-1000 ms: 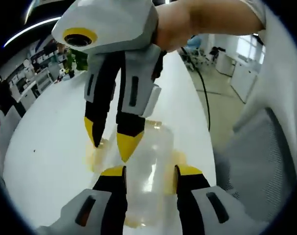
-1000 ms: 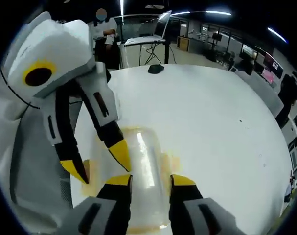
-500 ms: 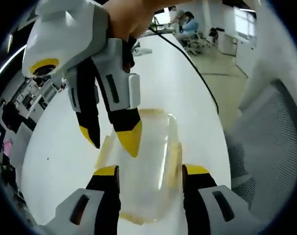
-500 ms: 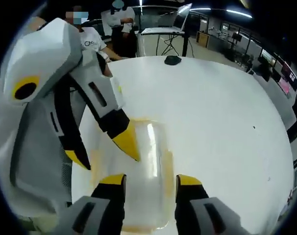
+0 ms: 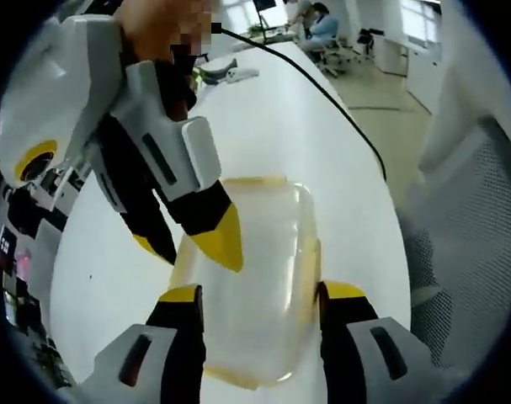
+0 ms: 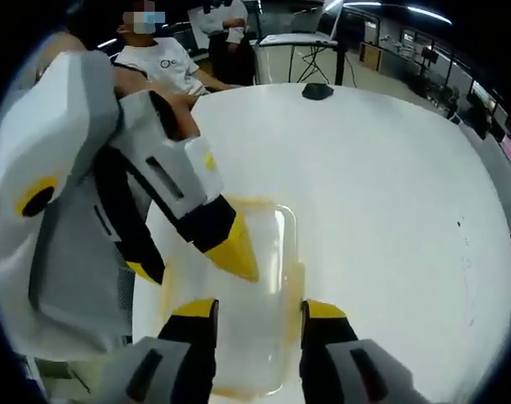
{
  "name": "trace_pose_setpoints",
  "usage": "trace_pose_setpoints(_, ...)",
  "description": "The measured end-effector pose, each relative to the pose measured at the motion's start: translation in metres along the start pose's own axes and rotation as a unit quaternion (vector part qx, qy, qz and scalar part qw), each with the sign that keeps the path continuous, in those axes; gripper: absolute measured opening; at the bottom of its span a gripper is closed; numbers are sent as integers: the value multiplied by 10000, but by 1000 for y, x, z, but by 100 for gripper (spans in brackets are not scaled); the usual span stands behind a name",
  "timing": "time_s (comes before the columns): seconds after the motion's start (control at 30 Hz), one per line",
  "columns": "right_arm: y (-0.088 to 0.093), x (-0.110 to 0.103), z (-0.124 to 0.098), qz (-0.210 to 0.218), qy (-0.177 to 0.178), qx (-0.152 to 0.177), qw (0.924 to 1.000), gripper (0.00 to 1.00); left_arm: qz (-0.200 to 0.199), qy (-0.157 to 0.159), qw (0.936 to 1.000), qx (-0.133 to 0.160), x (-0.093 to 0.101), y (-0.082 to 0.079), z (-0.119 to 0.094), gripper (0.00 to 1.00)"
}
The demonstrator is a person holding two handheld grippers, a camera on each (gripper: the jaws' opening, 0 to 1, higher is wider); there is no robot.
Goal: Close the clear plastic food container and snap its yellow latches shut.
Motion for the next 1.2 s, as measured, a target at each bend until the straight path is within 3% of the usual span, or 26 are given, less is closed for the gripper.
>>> trace_pose_setpoints(0.5,1,0,2,-61,-9,-280,9996,35,31,-18,9998,-204,-1,1,1,51)
trace_pose_setpoints(0.63,1,1,2,-16,-57,-218,9997,35,303,-137,9990,-282,-1,1,5,50)
trace_pose_setpoints(0.67,1,0,2,-12,-67,-222,9997,34,455,-270,9980,-350,-2,1,6,49)
trace_pose_setpoints(0.7,-5,3,4,-63,-4,-154,9999,34,439,-734,9911,-1017,-13,22,-5,48)
trace_pose_setpoints(0.73,-3,2,3,-33,-60,-270,9996,34,464,-345,9975,-406,-3,2,12,47)
trace_pose_setpoints(0.9,4,4,6,110,-359,-386,9985,34,375,-255,9982,-397,0,4,13,48)
trace_pose_setpoints(1.2,2,0,5,58,-398,-434,9983,35,346,-257,9985,-349,-2,0,13,49)
Point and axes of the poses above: the point that each gripper's makers call its tool centre point, and the gripper's own axes: z roughly forward along the fingers, x roughly to its right, y roughly out of its underside, the point moved 1 cm from there along -z, roughly backward along the fingers, and after that the axes turned 4 degrees about z, right-handed, at the moved point
